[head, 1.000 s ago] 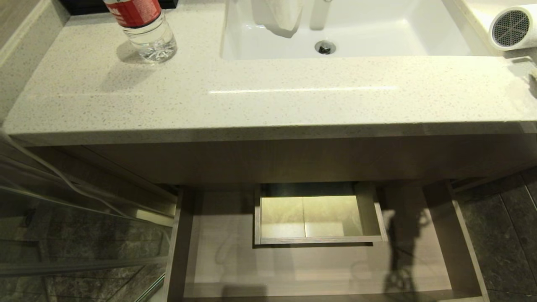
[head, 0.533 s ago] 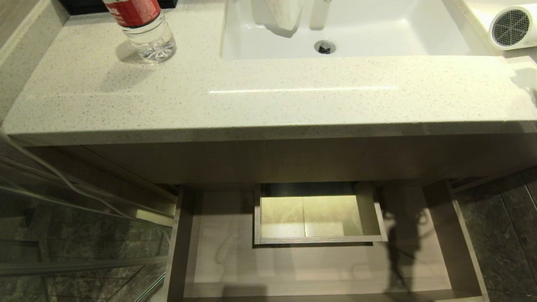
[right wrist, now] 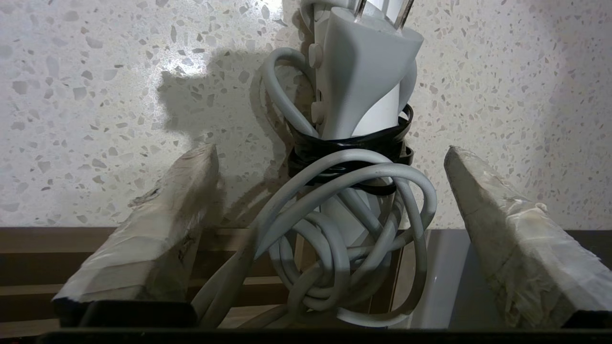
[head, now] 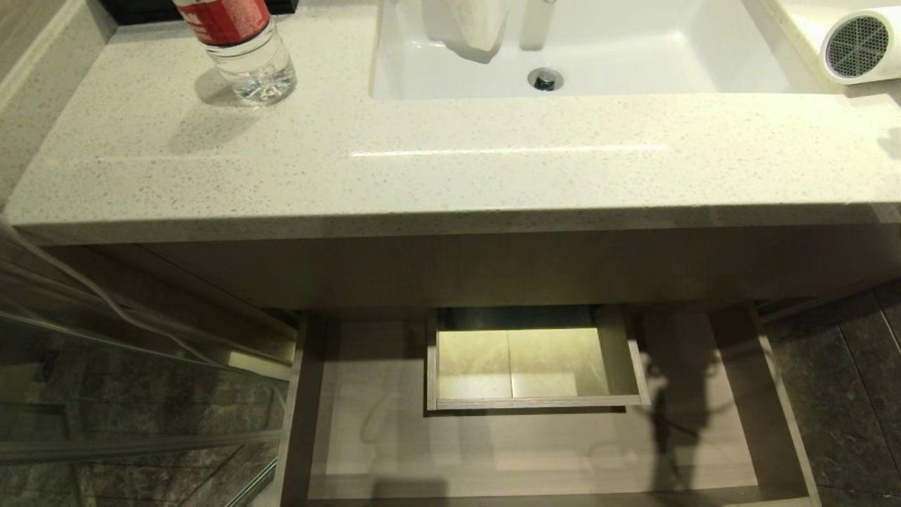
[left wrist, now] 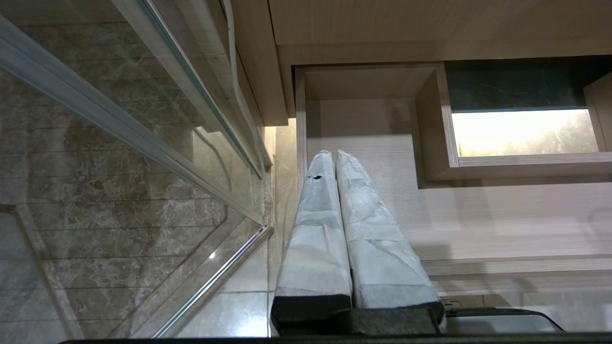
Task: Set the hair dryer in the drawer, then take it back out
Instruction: Pick up the hairdryer
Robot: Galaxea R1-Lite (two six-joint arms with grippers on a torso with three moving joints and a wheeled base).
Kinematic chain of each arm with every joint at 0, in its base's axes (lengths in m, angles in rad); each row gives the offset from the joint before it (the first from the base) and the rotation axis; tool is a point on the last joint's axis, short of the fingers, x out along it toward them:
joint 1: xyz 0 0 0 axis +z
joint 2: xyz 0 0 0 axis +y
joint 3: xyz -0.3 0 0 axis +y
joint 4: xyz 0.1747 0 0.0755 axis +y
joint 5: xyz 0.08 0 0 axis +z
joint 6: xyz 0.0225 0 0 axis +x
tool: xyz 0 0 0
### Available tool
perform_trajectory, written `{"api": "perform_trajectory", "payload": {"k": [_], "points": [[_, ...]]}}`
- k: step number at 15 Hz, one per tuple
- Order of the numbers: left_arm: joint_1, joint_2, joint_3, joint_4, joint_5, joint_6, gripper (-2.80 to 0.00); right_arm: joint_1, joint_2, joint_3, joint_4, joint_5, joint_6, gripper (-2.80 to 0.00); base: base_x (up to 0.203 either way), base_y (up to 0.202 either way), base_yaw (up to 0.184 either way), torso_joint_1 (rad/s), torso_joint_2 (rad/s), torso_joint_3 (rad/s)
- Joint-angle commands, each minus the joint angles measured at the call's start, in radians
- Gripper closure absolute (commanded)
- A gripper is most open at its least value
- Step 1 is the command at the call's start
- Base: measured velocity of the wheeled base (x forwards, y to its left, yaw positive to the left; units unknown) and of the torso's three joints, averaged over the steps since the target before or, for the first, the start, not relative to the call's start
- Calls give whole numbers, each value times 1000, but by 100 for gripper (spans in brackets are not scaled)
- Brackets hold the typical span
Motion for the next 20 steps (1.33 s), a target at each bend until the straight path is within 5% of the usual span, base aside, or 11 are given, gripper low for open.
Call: {"api": "perform_trajectory", "payload": {"k": [1, 9, 10, 20], "points": [[-1, 1, 0, 0, 0, 0, 0, -5, 21, -3, 2, 1, 3, -280, 0, 0, 0, 0, 0, 0], [0, 0, 0, 0, 0, -1, 0, -31, 93, -18, 3, 4, 32, -280, 0, 0, 0, 0, 0, 0], [0, 1, 0, 0, 0, 0, 0, -32, 93, -21, 3, 4, 33, 0, 0, 0, 0, 0, 0, 0], [-1, 1, 1, 0, 0, 0, 0, -34, 71, -23, 29, 9, 20, 0, 0, 0, 0, 0, 0, 0]]}}
